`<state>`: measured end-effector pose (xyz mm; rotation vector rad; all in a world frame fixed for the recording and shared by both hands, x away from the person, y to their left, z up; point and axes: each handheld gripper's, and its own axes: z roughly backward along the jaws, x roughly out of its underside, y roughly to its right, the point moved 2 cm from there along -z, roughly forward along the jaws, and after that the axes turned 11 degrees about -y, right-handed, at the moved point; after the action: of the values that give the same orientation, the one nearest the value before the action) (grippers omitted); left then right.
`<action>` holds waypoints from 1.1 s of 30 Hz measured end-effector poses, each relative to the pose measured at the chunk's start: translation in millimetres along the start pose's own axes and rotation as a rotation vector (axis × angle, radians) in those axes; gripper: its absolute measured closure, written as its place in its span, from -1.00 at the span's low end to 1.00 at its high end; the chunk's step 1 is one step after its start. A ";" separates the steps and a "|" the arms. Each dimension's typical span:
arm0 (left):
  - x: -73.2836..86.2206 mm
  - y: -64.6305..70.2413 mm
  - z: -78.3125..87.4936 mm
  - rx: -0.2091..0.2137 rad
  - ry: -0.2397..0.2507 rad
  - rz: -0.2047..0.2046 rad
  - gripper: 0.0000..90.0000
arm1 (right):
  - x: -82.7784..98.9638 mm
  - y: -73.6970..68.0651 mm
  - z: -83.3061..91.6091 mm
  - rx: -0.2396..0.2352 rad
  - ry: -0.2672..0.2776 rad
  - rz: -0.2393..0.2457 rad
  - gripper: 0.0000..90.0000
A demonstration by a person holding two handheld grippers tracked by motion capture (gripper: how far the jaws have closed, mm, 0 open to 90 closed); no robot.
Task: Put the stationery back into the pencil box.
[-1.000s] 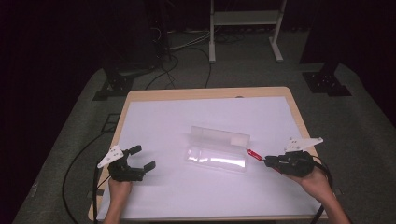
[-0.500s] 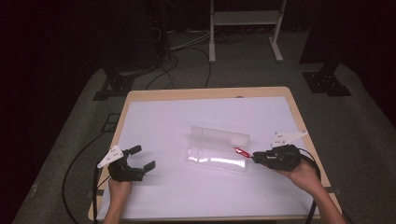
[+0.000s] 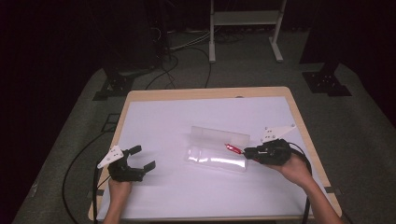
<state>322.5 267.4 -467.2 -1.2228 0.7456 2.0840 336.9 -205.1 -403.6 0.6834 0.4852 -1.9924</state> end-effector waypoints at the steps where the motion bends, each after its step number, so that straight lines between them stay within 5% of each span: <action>1: 0.0 0.0 0.0 0.000 0.000 -0.001 -1.00 | -4.6 1.1 -1.1 -0.003 0.001 0.006 0.76; 33: 0.0 -0.6 0.0 0.004 0.005 0.001 -1.00 | -44.6 11.4 -25.4 -0.038 -0.034 0.064 0.76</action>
<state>322.9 267.8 -467.3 -1.2258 0.7519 2.0808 371.6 -166.5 -395.1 0.6329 0.4741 -1.9271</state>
